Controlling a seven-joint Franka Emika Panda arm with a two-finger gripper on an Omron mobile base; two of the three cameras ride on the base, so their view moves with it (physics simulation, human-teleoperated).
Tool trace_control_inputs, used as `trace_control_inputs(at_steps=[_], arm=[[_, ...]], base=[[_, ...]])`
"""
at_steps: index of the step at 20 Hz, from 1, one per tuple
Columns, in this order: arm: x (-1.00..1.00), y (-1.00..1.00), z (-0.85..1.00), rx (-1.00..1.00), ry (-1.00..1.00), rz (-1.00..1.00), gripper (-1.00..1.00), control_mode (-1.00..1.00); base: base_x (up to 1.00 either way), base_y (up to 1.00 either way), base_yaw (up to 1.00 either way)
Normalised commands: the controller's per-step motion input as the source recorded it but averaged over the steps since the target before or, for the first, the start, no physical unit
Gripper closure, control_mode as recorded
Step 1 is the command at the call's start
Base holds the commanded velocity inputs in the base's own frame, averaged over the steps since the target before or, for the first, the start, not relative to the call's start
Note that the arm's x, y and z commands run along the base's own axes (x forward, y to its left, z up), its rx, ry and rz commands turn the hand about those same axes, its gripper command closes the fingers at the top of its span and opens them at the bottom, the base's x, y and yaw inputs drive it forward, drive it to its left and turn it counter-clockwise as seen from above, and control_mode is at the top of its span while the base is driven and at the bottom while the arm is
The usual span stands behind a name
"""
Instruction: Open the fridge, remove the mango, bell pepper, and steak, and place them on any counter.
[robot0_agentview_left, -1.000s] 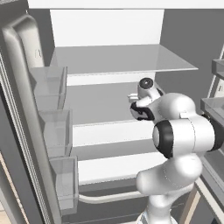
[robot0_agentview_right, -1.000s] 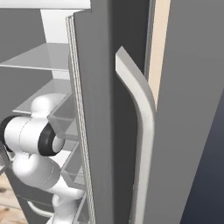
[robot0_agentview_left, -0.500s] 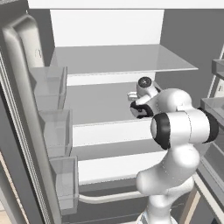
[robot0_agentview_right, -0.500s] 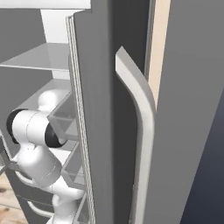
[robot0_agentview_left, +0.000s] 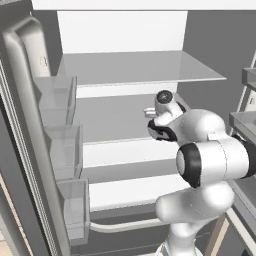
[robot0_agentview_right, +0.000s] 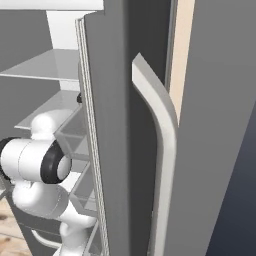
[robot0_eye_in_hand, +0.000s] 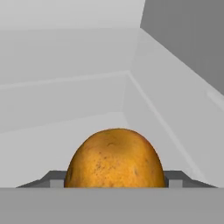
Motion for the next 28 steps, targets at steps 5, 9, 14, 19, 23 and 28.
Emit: trace_control_inputs(at_steps=[5,9,14,19,23,28], arm=[[-1.0,0.51,0.13,0.0,-0.18,0.0,1.0,-1.0],[-1.0,0.44,0.94,0.02,-0.01,0.0,1.0,-1.0],[-1.0,0.39,0.95,0.02,0.02,0.02,1.0,-1.0],[-1.0,0.25,0.54,0.02,0.07,0.02,1.0,-1.0],[-0.98,0.0,0.2,0.07,0.11,0.02,1.0,-1.0],[-0.66,0.02,0.11,0.06,0.19,0.03,1.0,-1.0]], base=[[0.0,0.0,0.0],[0.0,0.0,0.0],[0.0,0.0,0.0],[0.0,0.0,0.0],[0.0,0.0,0.0],[0.0,0.0,0.0]])
